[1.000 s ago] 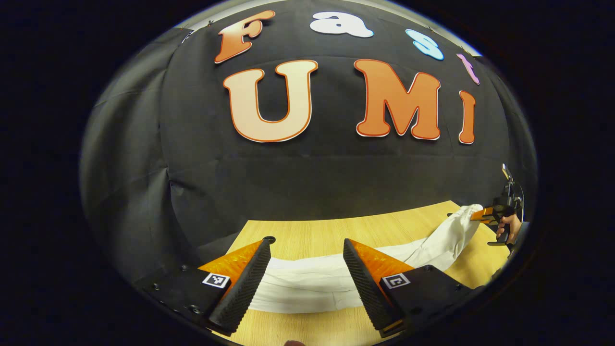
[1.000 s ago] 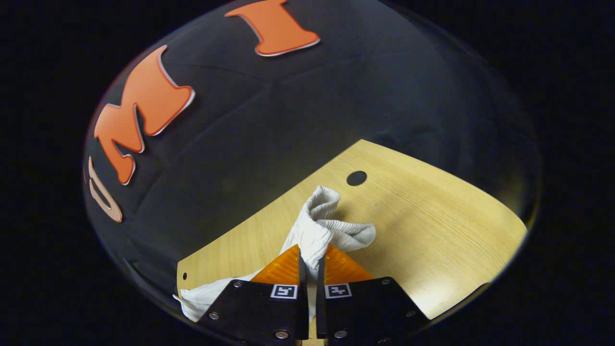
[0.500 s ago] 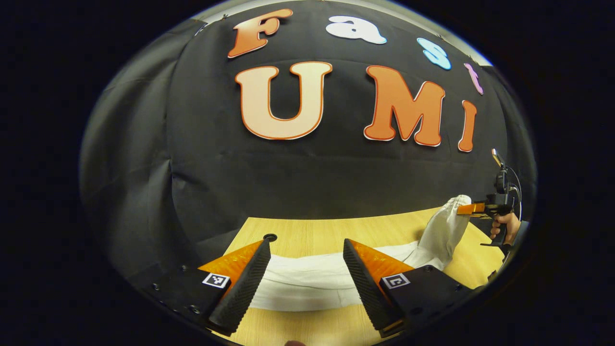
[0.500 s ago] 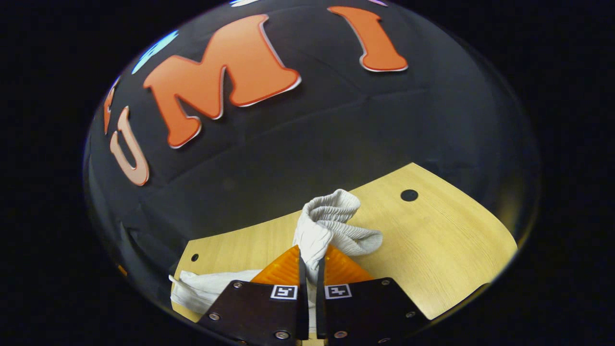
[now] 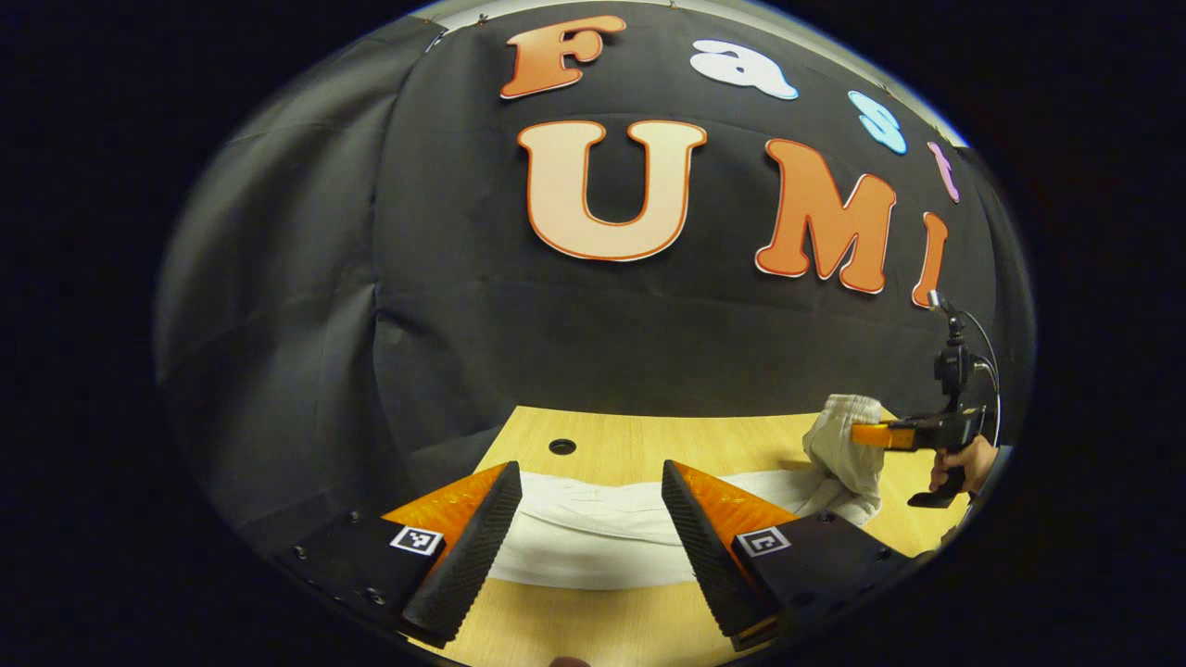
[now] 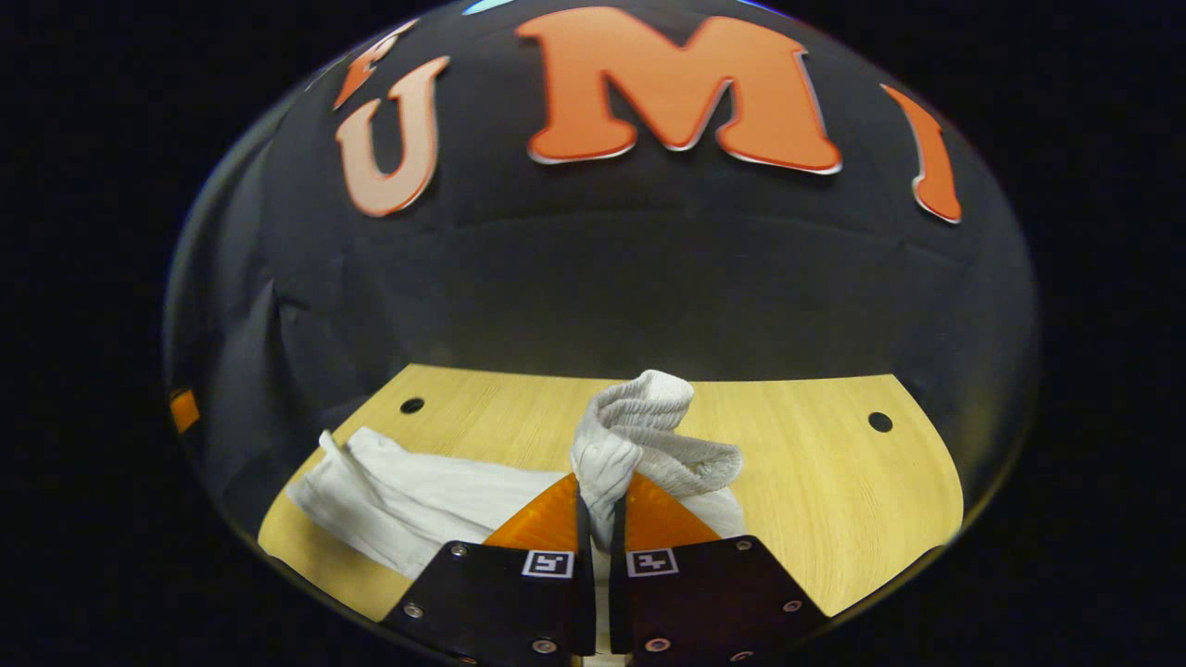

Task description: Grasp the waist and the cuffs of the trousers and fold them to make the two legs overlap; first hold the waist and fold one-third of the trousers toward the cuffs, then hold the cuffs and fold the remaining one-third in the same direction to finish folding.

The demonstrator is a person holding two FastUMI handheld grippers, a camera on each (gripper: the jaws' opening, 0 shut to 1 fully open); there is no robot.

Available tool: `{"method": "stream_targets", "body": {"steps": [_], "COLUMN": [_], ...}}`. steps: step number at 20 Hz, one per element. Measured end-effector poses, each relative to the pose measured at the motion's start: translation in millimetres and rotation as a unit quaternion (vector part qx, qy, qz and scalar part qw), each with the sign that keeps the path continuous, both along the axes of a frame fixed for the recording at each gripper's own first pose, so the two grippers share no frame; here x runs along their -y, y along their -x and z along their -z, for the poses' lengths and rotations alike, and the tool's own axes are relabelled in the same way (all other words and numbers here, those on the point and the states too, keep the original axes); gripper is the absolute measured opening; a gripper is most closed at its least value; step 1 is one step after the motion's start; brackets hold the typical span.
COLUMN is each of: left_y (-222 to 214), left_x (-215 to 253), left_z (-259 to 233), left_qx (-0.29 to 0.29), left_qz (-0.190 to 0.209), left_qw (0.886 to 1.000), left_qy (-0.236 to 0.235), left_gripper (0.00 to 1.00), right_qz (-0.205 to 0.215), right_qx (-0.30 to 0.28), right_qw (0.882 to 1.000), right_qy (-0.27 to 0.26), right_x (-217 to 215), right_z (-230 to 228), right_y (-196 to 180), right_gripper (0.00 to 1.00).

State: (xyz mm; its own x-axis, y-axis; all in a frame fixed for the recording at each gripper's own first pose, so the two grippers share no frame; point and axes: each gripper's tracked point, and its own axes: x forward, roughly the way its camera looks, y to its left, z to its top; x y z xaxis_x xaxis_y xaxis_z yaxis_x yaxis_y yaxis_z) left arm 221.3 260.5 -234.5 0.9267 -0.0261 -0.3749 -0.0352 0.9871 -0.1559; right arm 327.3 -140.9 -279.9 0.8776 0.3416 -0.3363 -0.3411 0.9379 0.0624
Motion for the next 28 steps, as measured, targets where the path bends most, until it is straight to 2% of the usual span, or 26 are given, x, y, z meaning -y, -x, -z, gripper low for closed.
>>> {"method": "stream_targets", "body": {"steps": [3, 5, 7, 9, 11, 12, 13, 14, 15, 17, 20, 21, 24, 28], "left_y": [4.8, 6.4, 9.7, 10.9, 10.6, 10.0, 8.8, 7.6, 6.5, 5.7, 6.3, 7.8, 14.2, 19.8], "left_x": [-14.2, -22.2, -31.0, -40.0, -46.6, -49.8, -52.1, -54.9, -56.6, -53.7, -49.2, -48.1, -56.3, -72.8], "left_z": [15.1, 25.9, 33.7, 43.4, 54.3, 58.8, 64.0, 71.4, 79.8, 99.9, 133.3, 147.4, 183.2, 226.1], "left_qx": [-0.015, -0.025, -0.034, -0.042, -0.050, -0.053, -0.059, -0.066, -0.076, -0.100, -0.151, -0.169, -0.215, -0.239], "left_qz": [-0.004, -0.005, -0.005, -0.006, -0.006, -0.007, -0.006, -0.009, -0.009, -0.013, -0.029, -0.040, -0.080, -0.142], "left_qw": [1.000, 1.000, 0.999, 0.999, 0.998, 0.998, 0.997, 0.997, 0.995, 0.989, 0.970, 0.961, 0.925, 0.883], "left_qy": [0.008, 0.008, 0.011, 0.017, 0.025, 0.031, 0.039, 0.050, 0.066, 0.108, 0.191, 0.216, 0.303, 0.379], "left_gripper": [0.99, 0.99, 0.99, 0.99, 0.99, 1.00, 0.99, 1.00, 0.99, 0.99, 0.96, 0.99, 0.99, 0.99], "right_qz": [-0.032, -0.066, -0.108, -0.139, -0.169, -0.185, -0.199, -0.206, -0.209, -0.211, -0.180, -0.166, -0.123, -0.068], "right_qx": [0.014, 0.017, 0.012, 0.022, 0.024, 0.028, 0.032, 0.039, 0.039, 0.022, 0.010, 0.009, 0.013, 0.014], "right_qw": [0.995, 0.984, 0.964, 0.945, 0.935, 0.932, 0.927, 0.922, 0.921, 0.928, 0.946, 0.952, 0.964, 0.976], "right_qy": [0.097, 0.163, 0.243, 0.295, 0.312, 0.312, 0.317, 0.324, 0.326, 0.307, 0.268, 0.256, 0.234, 0.205], "right_x": [18.0, 31.9, 48.4, 65.4, 76.8, 82.4, 88.0, 97.7, 102.1, 117.9, 123.7, 133.1, 162.8, 199.3], "right_z": [4.8, 5.2, 4.4, -8.5, -30.5, -45.9, -57.7, -73.5, -73.9, -89.8, -115.2, -122.6, -145.3, -168.0], "right_y": [-1.9, -1.6, -0.9, -0.4, 6.7, 10.3, 22.5, 26.9, 31.7, 42.7, 47.3, 47.1, 41.8, 44.2], "right_gripper": [0.07, 0.08, 0.10, 0.18, 0.31, 0.45, 0.52, 0.65, 0.70, 0.78, 0.88, 0.90, 0.94, 0.96]}}
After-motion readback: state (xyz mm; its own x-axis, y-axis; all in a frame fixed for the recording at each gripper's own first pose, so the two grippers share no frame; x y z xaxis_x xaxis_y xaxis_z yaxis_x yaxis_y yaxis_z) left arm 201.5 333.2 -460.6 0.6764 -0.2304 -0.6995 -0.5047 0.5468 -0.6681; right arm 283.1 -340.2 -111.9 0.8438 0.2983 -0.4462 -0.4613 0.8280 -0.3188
